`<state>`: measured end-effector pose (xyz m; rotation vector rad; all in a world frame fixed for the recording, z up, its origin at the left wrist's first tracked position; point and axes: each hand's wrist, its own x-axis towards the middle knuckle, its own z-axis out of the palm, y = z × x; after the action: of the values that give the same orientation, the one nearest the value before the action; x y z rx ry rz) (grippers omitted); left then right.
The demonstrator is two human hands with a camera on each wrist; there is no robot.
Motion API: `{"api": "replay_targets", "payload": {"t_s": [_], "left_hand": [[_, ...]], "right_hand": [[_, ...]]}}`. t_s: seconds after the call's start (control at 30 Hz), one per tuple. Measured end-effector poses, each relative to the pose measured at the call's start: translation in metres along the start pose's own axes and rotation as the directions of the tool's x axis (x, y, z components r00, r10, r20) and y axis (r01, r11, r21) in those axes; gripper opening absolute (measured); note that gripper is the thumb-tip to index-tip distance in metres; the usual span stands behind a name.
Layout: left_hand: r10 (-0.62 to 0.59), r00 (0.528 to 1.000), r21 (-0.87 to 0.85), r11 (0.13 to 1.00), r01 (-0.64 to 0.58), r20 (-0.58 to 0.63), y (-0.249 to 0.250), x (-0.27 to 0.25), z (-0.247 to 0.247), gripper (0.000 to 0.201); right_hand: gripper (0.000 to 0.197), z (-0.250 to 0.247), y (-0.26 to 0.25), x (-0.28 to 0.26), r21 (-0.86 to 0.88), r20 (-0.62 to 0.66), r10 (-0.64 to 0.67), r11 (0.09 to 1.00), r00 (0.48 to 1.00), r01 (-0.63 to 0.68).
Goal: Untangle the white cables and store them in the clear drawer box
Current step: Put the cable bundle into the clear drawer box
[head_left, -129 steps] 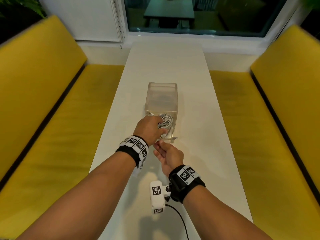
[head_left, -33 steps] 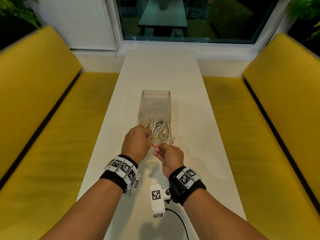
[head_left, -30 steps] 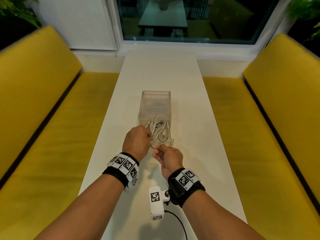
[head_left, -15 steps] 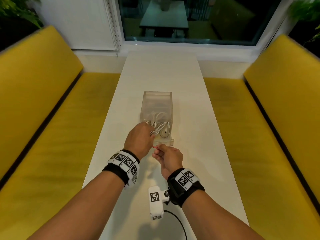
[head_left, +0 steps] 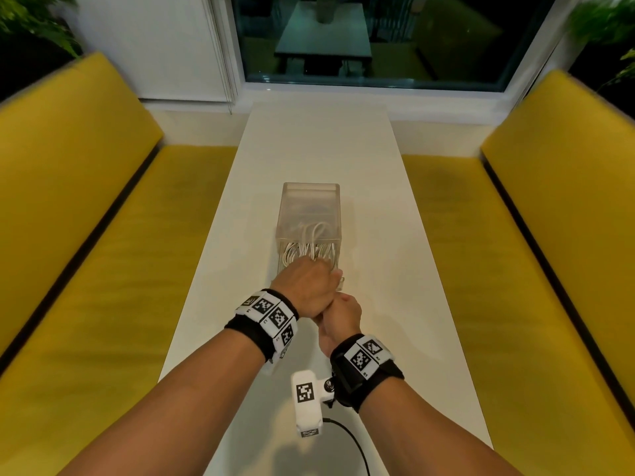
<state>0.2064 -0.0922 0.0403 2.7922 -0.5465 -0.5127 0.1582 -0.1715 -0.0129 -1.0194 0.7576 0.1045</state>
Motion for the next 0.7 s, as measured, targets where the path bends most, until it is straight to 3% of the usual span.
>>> {"api": "replay_targets", "payload": {"t_s": [0.13, 0.23, 0.33, 0.47, 0.63, 0.7], "left_hand": [[-0.001, 0.995, -0.098, 0.995, -0.009, -0.097, 0.0, -0.003, 0.0, 0.046], [0.015, 0.996, 0.031, 0.999, -0.012, -0.089, 0.002, -0.002, 0.0, 0.06], [-0.002, 0.997, 0.121, 0.993, 0.011, -0.075, 0.006, 0.005, -0.004, 0.065], [-0.038, 0.999, 0.175, 0.984, 0.043, -0.031, 0.007, 0.014, -0.003, 0.071], [-0.034, 0.997, 0.064, 0.997, 0.039, -0.075, 0.01, 0.003, -0.006, 0.069], [0.002, 0.986, -0.031, 0.999, -0.007, -0.165, 0.007, -0.013, -0.009, 0.059]], "right_hand": [[0.02, 0.0, 0.0, -0.001, 0.02, 0.02, -0.01, 1.0, 1.0, 0.01], [0.012, 0.001, 0.002, -0.003, 0.033, 0.012, -0.006, 0.999, 1.0, 0.006], [0.023, 0.005, 0.004, -0.003, 0.056, 0.003, 0.0, 0.998, 1.0, 0.0], [0.024, 0.002, 0.001, -0.001, 0.07, 0.014, 0.005, 0.998, 1.0, -0.006], [0.01, -0.002, 0.001, 0.002, 0.039, 0.023, -0.004, 0.999, 1.0, 0.003], [0.026, -0.004, 0.0, 0.003, 0.027, 0.025, -0.021, 0.999, 0.999, 0.02]]}}
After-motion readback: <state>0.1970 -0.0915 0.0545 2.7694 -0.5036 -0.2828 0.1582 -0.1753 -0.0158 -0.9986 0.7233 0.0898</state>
